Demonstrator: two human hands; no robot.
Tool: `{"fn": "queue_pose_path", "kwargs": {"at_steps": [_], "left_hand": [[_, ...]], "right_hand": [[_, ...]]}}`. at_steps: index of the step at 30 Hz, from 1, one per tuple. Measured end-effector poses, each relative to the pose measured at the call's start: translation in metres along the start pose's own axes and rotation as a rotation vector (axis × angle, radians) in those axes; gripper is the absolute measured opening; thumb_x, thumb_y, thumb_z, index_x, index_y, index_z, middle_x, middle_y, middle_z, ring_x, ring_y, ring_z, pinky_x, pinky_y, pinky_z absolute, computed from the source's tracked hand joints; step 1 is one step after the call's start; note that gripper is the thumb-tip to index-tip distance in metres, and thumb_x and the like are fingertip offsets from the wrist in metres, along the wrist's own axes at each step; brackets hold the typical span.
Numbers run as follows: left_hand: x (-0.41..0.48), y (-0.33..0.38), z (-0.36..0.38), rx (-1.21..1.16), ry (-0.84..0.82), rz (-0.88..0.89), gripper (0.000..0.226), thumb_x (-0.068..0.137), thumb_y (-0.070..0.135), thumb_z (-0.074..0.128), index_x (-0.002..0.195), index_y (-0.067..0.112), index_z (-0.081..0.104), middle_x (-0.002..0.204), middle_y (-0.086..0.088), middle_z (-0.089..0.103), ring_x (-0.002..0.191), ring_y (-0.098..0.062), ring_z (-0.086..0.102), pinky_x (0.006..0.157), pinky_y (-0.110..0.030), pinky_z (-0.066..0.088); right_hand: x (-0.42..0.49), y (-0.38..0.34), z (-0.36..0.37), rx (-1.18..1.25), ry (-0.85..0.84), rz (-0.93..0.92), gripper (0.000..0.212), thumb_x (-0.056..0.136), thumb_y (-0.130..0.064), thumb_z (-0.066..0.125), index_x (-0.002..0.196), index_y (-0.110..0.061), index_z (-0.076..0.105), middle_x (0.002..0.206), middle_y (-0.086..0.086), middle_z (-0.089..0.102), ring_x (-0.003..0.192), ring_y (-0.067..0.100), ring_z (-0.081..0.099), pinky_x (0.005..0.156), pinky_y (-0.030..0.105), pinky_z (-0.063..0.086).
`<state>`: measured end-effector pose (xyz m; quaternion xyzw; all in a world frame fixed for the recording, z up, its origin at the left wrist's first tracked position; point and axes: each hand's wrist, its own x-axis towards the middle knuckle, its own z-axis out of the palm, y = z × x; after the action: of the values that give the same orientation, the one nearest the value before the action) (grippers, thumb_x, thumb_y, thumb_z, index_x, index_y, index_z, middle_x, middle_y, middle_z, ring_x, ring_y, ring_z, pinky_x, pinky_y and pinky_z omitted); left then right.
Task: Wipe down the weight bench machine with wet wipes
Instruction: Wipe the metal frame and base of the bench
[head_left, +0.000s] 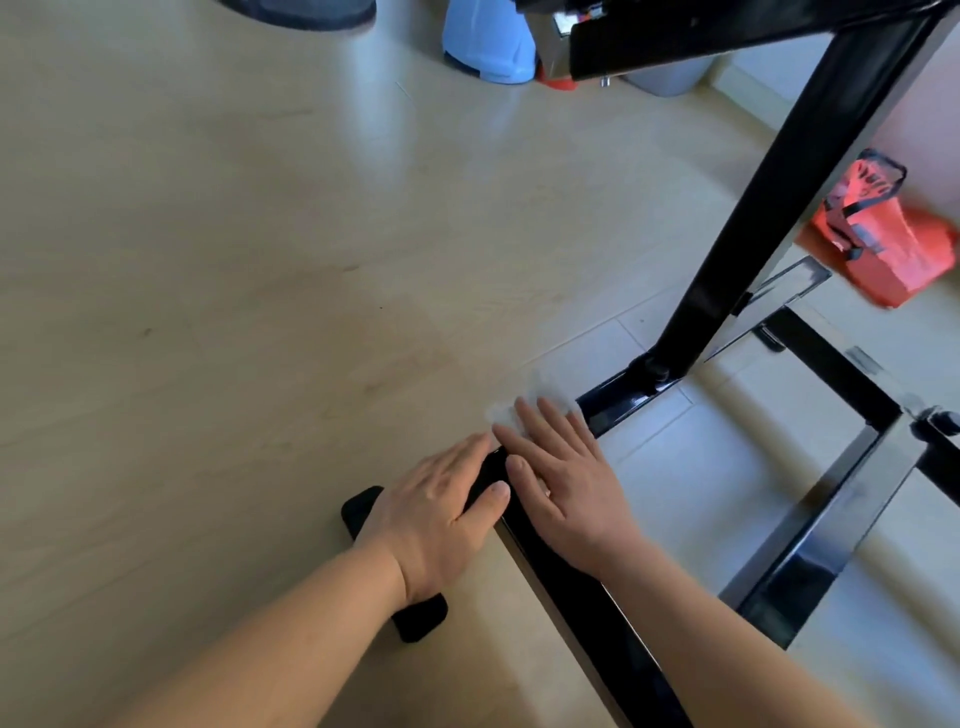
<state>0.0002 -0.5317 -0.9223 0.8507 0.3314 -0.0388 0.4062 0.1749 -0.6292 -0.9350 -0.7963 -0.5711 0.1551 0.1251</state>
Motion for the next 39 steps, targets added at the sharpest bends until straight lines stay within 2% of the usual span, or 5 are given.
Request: {"fn": "queue_pose_path", "kwargs": {"at_steps": [5, 10, 17, 22, 39], "left_hand": [[-0.001, 0.000, -0.003, -0.025, -0.035, 0.004, 0.066, 0.106, 0.056, 0.025, 0.163, 0.035, -0.002, 0.169, 0.022, -0.001, 0.146, 0.013, -0.005, 0.120, -0.016, -0.002], [0.001, 0.003, -0.003, -0.006, -0.041, 0.020, 0.068, 0.106, 0.056, 0.025, 0.163, 0.034, -0.006, 0.169, 0.019, -0.009, 0.144, 0.013, -0.010, 0.125, -0.022, -0.005], [0.007, 0.001, -0.010, -0.182, -0.056, -0.075, 0.076, 0.104, 0.061, 0.032, 0.161, 0.040, -0.012, 0.169, 0.018, -0.015, 0.157, -0.005, -0.003, 0.126, -0.031, 0.006], [0.011, 0.033, -0.030, -0.235, 0.104, 0.050, 0.075, 0.104, 0.056, 0.037, 0.161, 0.042, -0.011, 0.167, 0.024, -0.016, 0.154, 0.002, -0.008, 0.122, -0.022, 0.003], [0.031, 0.048, -0.040, -0.156, 0.125, 0.134, 0.078, 0.101, 0.064, 0.032, 0.158, 0.046, -0.018, 0.164, 0.025, -0.025, 0.155, -0.002, -0.017, 0.128, -0.029, -0.001]], "right_hand": [[0.023, 0.022, -0.026, 0.009, -0.005, 0.359, 0.056, 0.104, -0.064, 0.010, 0.157, -0.055, 0.027, 0.169, -0.020, -0.010, 0.156, 0.011, -0.021, 0.126, 0.038, -0.016], [0.010, 0.011, -0.017, 0.062, 0.110, 0.224, 0.052, 0.111, -0.042, 0.025, 0.159, -0.027, 0.037, 0.167, -0.016, 0.020, 0.158, 0.005, 0.004, 0.127, 0.022, -0.004], [-0.014, -0.008, -0.046, 0.124, 0.229, 0.232, 0.053, 0.110, -0.045, 0.028, 0.159, -0.027, 0.039, 0.165, -0.018, 0.023, 0.152, -0.009, 0.008, 0.123, 0.011, 0.005], [0.024, 0.010, -0.121, -0.308, 0.534, 0.041, 0.061, 0.111, -0.041, 0.022, 0.158, -0.005, 0.034, 0.169, 0.007, 0.022, 0.159, 0.014, 0.008, 0.130, 0.038, 0.010], [0.080, 0.072, -0.229, -1.207, 0.366, -0.092, 0.073, 0.108, -0.052, 0.025, 0.161, -0.001, 0.024, 0.172, 0.012, 0.014, 0.160, 0.025, 0.003, 0.130, 0.046, 0.010]]}}
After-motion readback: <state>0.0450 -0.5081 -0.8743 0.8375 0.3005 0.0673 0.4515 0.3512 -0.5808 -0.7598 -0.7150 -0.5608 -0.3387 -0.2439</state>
